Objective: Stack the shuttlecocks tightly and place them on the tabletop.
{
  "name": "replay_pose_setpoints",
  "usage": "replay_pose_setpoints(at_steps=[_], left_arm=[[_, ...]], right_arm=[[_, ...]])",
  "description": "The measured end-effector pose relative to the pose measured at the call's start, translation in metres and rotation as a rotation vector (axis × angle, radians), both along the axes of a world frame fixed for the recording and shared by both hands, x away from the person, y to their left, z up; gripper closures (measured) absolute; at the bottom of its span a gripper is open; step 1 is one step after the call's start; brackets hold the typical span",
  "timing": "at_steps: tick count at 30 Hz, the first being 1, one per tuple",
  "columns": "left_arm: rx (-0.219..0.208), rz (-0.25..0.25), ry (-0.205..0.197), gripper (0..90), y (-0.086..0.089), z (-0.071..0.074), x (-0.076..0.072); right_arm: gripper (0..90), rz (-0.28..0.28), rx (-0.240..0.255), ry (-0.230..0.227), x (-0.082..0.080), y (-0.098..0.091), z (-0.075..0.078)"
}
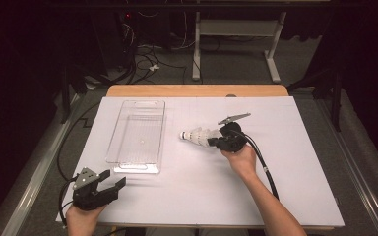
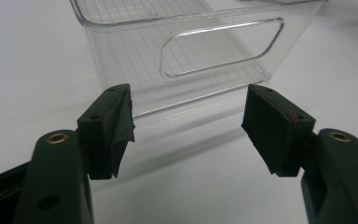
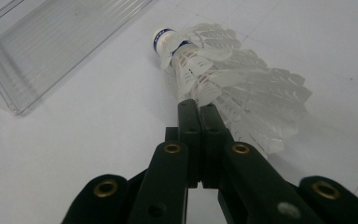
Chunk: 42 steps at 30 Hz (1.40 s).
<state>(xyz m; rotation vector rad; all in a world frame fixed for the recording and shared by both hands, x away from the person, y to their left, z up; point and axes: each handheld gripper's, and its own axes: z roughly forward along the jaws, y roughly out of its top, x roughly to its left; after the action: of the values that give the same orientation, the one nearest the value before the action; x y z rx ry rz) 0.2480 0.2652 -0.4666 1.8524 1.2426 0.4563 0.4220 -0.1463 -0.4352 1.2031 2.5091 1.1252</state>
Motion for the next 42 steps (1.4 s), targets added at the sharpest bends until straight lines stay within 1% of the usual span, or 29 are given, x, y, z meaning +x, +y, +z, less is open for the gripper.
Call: replay_pose_setpoints(at_steps=[6, 12, 14, 19, 26, 32, 34, 39, 42], left_arm=[[0.001, -0.001, 0.001, 34.2, 0.0, 0.0, 0.0], [0.0, -0.002, 0.002, 34.2, 0.0, 0.0, 0.0], [0.001, -0.002, 0.002, 34.2, 0.0, 0.0, 0.0], [0.0, -0.002, 0.001, 34.2, -0.001, 0.0, 0.0], [0.001, -0.003, 0.001, 34.1, -0.001, 0.0, 0.0], [0.001, 0.0, -0.001, 34.1, -0.001, 0.0, 0.0], [0.001, -0.001, -0.001, 34.1, -0.001, 0.0, -0.001], [-0.001, 0.0, -0.001, 34.1, 0.0, 0.0, -0.001], [-0.001, 0.0, 0.001, 34.1, 0.0, 0.0, -0.001]], right_arm=[[90.0, 0.012, 0.006, -0.006, 0.001, 0.006, 0.001], [90.0, 0.012, 0.018, -0.008, 0.004, 0.01, 0.001], [90.0, 0.014, 0.022, -0.012, 0.004, 0.011, 0.001], [90.0, 0.007, 0.029, -0.003, 0.006, 0.01, -0.002], [90.0, -0.004, 0.017, -0.007, 0.007, 0.011, -0.004], [89.8, -0.016, 0.002, 0.004, 0.009, 0.011, -0.007], [89.6, -0.018, -0.001, 0.001, 0.009, 0.01, -0.008], [87.8, -0.023, -0.007, 0.002, 0.009, 0.011, -0.01], [85.2, -0.024, -0.013, -0.001, 0.009, 0.011, -0.01]])
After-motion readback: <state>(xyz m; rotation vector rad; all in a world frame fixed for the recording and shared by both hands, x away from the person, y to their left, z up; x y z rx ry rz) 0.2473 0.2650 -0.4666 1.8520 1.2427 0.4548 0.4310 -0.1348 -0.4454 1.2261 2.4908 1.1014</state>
